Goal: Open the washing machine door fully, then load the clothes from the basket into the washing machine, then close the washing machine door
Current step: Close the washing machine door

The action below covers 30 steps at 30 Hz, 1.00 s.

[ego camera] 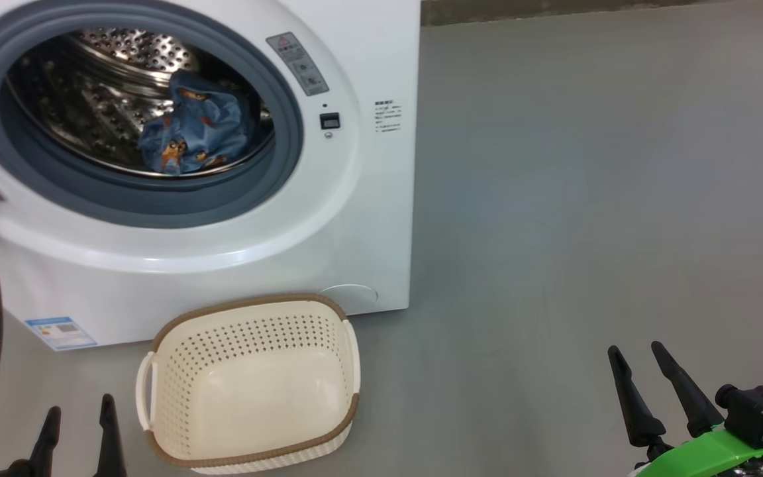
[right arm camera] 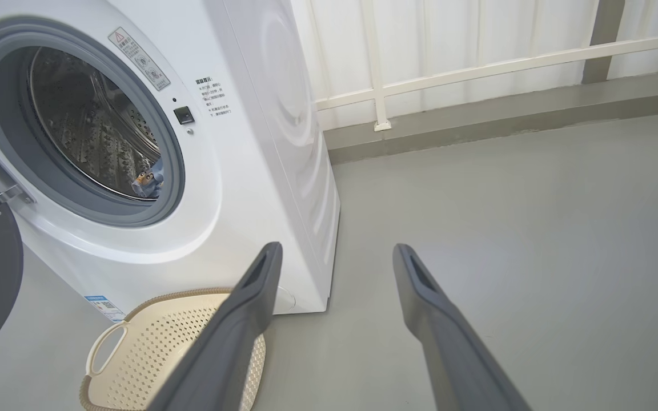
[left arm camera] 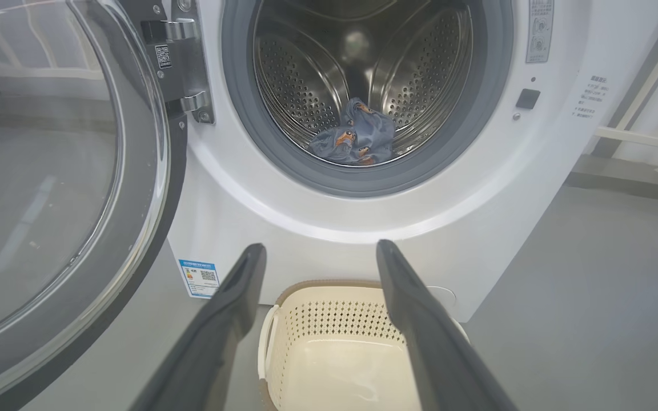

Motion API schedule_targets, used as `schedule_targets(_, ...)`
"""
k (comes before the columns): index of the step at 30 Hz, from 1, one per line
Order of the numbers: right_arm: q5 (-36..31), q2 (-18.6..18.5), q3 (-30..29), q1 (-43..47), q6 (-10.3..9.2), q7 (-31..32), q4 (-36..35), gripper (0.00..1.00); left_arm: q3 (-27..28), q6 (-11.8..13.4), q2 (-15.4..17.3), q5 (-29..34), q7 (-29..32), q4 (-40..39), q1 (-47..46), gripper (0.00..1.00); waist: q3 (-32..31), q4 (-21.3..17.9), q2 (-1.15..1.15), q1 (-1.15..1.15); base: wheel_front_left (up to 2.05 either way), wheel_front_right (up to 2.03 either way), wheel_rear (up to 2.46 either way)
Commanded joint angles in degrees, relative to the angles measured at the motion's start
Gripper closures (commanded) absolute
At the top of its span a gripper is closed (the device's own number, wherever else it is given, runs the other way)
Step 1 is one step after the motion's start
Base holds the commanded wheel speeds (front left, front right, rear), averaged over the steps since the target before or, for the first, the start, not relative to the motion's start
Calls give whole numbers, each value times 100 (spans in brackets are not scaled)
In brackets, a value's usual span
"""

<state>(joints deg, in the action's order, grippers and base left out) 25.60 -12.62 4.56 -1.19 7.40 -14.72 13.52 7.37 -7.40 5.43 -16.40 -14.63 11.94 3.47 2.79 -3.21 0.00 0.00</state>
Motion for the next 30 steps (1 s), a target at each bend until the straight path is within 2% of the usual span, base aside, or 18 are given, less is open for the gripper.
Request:
schedule_targets(1,11,-101,126,-110,9,-28,-169,0,210,-9,39,-26,-37,-188,-183,0,2,155,0,0,0,0,0)
schedule_targets(10,15,-152,290,-203,9,-28,-154,0,401,-9,-104,-24,-37,-281,-69,0,1,703,0,0,0,0,0)
schedule_targets(30,54,-263,802,-675,9,-28,-28,0,579,-9,-252,-209,-37,-284,1,0,23,2592,0,0,0,0,0)
